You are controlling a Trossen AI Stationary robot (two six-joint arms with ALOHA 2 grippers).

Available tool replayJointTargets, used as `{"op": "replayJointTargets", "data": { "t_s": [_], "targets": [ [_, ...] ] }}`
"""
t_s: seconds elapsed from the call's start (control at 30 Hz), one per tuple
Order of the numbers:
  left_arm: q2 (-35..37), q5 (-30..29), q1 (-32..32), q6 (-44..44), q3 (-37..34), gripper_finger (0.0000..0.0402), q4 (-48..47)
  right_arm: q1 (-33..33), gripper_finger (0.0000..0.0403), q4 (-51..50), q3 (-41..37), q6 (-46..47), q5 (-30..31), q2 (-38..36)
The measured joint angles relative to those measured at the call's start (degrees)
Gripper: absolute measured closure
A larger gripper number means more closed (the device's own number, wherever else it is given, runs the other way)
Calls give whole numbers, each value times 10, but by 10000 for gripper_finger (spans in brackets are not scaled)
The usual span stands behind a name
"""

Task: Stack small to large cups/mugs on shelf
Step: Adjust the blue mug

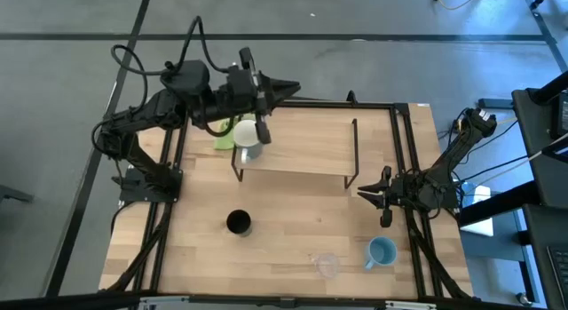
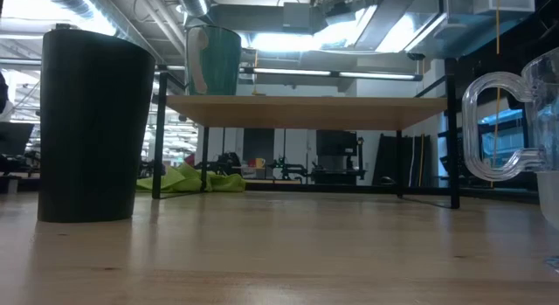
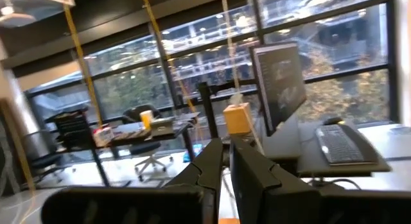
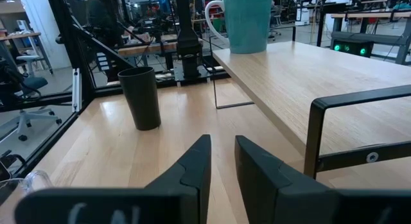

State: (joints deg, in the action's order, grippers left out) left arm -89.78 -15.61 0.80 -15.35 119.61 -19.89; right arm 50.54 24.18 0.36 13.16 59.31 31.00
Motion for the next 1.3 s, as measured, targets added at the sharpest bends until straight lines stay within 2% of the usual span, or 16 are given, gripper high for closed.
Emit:
{"op": "replayJointTargets", "data": {
  "t_s": [0.23, 0.4, 0.67, 0.83, 0.97, 1.3],
  "targets": [
    [2, -89, -5, 40, 0, 376, -28, 0, 331, 0, 0, 0, 0, 0],
    [19, -123, -29, 46, 13, 371, -126, 0, 331, 0, 0, 1, 0, 0],
    [35, -161, -83, 279, 145, 370, -506, 0, 331, 0, 0, 0, 0, 0],
    [33, -126, -122, 429, 146, 370, -709, 0, 331, 0, 0, 0, 0, 0],
    [36, -51, -145, 441, 92, 370, -697, 0, 331, 0, 0, 1, 0, 0],
    [34, -16, -205, 420, -12, 370, -702, 0, 331, 0, 0, 0, 0, 0]
  ]
}}
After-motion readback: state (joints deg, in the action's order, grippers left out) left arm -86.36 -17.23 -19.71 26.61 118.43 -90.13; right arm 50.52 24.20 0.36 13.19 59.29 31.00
